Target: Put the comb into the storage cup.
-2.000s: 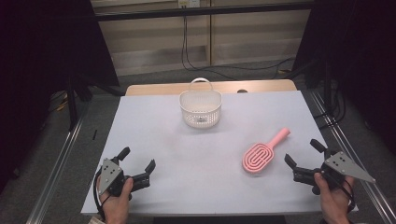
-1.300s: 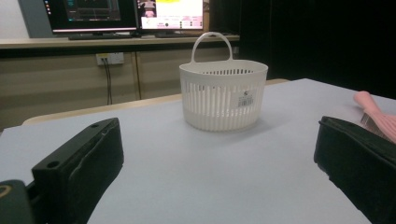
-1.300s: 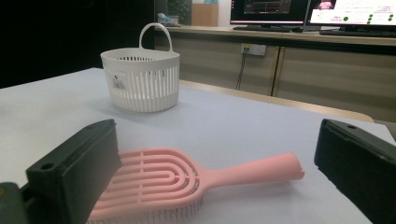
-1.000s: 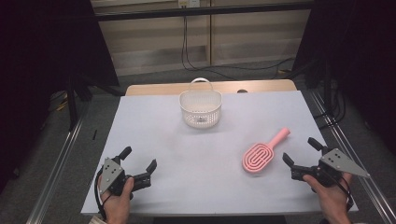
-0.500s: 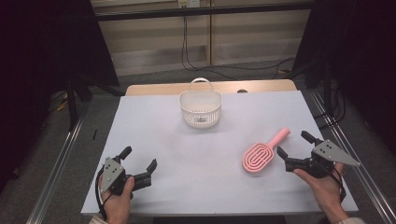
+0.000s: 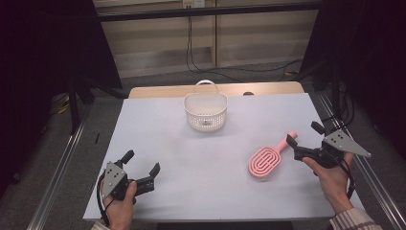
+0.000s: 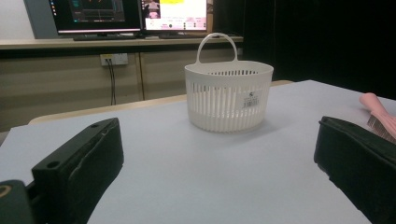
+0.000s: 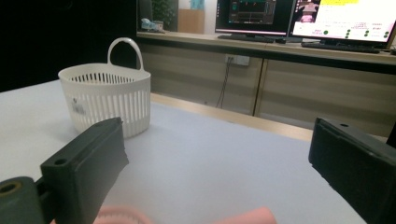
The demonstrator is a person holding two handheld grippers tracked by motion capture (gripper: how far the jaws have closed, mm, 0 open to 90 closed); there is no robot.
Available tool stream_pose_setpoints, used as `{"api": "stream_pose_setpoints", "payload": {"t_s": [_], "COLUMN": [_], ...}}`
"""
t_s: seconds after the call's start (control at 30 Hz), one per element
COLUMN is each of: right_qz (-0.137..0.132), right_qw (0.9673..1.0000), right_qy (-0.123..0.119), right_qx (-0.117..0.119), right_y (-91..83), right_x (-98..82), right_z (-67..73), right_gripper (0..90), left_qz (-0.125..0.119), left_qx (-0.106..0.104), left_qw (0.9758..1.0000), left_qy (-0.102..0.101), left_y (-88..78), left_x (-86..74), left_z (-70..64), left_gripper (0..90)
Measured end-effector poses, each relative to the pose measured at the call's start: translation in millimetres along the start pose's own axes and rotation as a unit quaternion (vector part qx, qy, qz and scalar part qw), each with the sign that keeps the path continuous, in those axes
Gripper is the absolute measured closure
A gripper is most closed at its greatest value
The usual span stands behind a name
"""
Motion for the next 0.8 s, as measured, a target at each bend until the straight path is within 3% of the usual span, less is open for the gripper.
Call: {"api": "stream_pose_setpoints", "payload": {"t_s": [0.2,0.3,0.43,0.8], "right_qz": [-0.013,-0.019,-0.015,-0.016], "right_qw": [0.9999,0.9997,0.9998,0.9998], "right_qy": [-0.001,0.014,-0.002,-0.004], "right_qx": [-0.009,-0.009,-0.009,-0.014], "right_y": [12.0,20.1,29.1,47.8], "right_x": [7.5,8.4,8.2,13.8], "right_z": [-3.9,-5.3,-4.6,-8.3], "right_gripper": [4.0,5.0,4.9,7.3], "left_qz": [-0.002,-0.003,-0.004,-0.006], "left_qx": [-0.001,-0.001,0.000,-0.004], "left_qw": [1.0000,1.0000,1.0000,1.0000], "left_qy": [-0.001,0.002,0.002,-0.004], "left_y": [-0.3,-1.1,-0.9,-0.6], "left_x": [0.2,0.7,0.8,0.9], "left_z": [-0.2,-0.1,-0.6,-1.8], "left_gripper": [1.5,1.5,1.5,1.4]}}
Point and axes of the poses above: each handheld gripper's, and its own axes: y roughly forward along the jaws, x roughly out of its top, z roughly to its left, the point moved 3 cm from there along y, roughly forward along the jaws, and after that the axes turned 9 degrees about -z, right-handed, at the moved point
